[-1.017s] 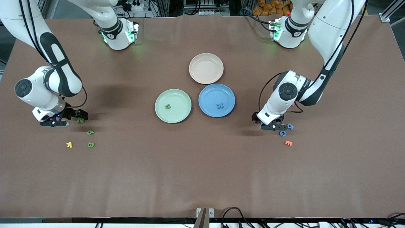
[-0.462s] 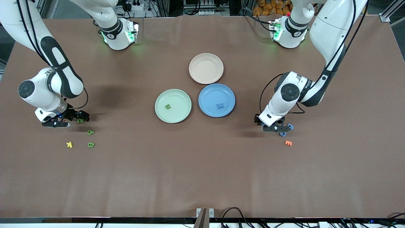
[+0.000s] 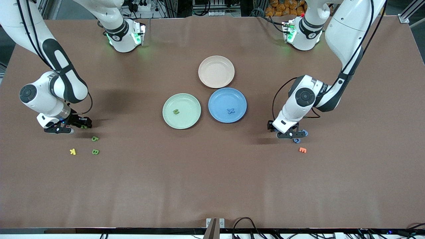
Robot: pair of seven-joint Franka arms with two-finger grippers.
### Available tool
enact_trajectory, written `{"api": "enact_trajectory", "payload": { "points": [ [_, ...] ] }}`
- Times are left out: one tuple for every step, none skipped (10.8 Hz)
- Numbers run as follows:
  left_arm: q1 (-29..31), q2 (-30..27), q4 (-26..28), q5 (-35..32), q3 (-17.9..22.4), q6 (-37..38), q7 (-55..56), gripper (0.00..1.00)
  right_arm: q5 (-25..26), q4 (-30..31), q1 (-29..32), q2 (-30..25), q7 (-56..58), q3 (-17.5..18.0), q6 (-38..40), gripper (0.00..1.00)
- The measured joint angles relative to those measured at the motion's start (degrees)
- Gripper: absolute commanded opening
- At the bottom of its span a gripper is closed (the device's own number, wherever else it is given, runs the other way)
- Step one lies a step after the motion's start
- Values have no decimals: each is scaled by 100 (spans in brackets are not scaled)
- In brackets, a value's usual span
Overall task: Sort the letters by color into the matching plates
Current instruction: 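Grasp and lift the blue m with the left gripper while the right gripper lifts N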
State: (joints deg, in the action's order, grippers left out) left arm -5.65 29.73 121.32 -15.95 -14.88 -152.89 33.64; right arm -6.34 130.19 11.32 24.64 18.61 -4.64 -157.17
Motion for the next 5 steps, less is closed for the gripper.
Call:
{"api": "enact_trajectory", "payload": {
  "points": [
    [0, 0, 0, 0, 0, 0, 30, 67, 0, -11, 9, -16, 0, 0, -4, 11],
    [0, 0, 0, 1, 0, 0, 42, 66, 0, -18, 19, -23, 0, 0, -1, 8],
    [0, 1, 0, 2, 0, 0, 47, 66, -1, -18, 20, -24, 0, 1, -1, 5],
    [0, 9, 0, 2, 0, 0, 52, 66, -1, -18, 21, -24, 0, 2, -1, 5],
    [0, 23, 1, 3, 1, 0, 113, 65, -1, -18, 21, -24, 0, 2, -1, 5]
  ]
}}
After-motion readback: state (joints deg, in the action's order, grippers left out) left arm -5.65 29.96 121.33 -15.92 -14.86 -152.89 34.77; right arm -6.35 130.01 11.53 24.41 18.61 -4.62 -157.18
